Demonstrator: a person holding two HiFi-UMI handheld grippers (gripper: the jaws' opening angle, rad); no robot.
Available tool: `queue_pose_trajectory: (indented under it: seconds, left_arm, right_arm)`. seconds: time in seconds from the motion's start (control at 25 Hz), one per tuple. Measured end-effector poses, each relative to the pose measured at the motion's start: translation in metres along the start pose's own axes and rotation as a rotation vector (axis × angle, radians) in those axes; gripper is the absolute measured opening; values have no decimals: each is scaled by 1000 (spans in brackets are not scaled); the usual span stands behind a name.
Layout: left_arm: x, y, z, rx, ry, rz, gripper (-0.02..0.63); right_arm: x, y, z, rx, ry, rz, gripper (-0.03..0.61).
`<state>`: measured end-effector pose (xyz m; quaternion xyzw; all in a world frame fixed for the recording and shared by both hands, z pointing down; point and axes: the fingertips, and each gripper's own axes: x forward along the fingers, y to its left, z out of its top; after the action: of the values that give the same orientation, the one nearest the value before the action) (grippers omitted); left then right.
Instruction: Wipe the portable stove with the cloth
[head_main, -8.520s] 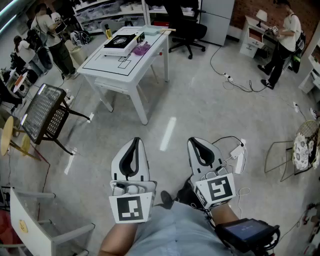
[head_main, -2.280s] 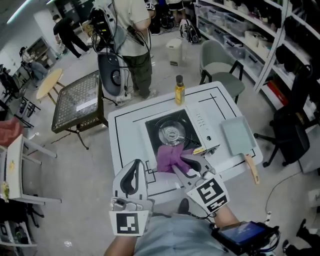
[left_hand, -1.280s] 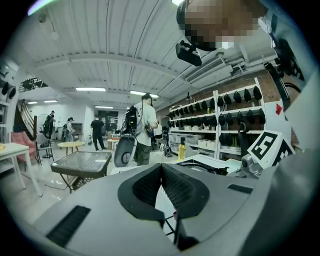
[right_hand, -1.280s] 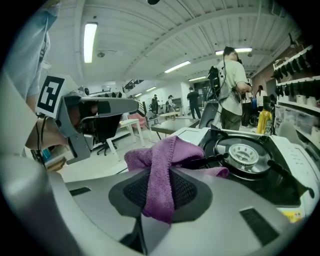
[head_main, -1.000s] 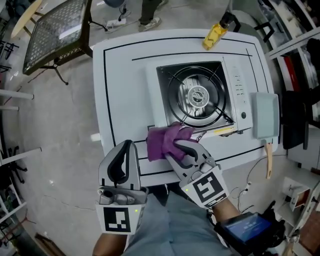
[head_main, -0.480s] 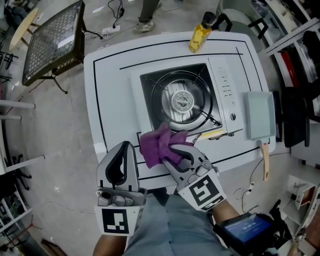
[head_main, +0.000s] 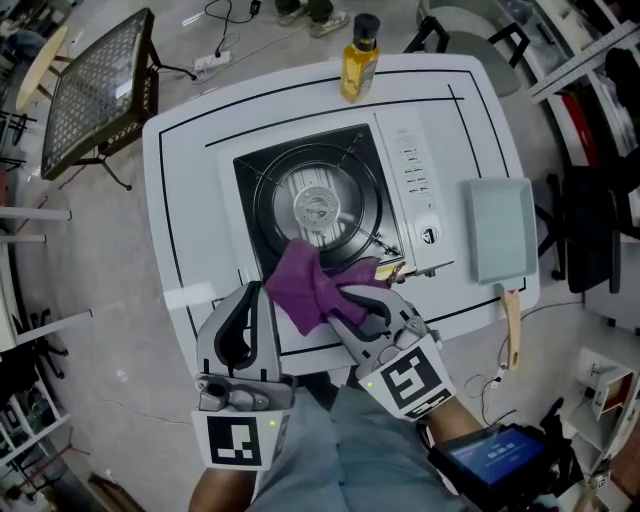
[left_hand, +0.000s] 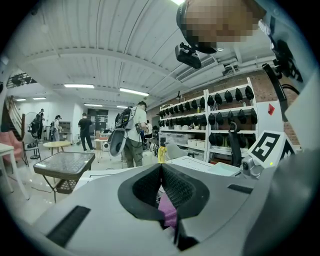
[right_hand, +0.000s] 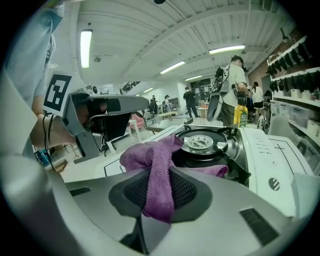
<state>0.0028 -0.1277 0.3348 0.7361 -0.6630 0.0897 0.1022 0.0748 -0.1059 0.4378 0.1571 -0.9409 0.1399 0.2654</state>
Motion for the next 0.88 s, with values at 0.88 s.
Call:
queue_pose_trajectory:
  seconds: [0.88]
  left_arm:
    - [-2,-28,41,27,-91,54,18]
  right_arm:
    - [-32,-5,16,-5,-92,63,107]
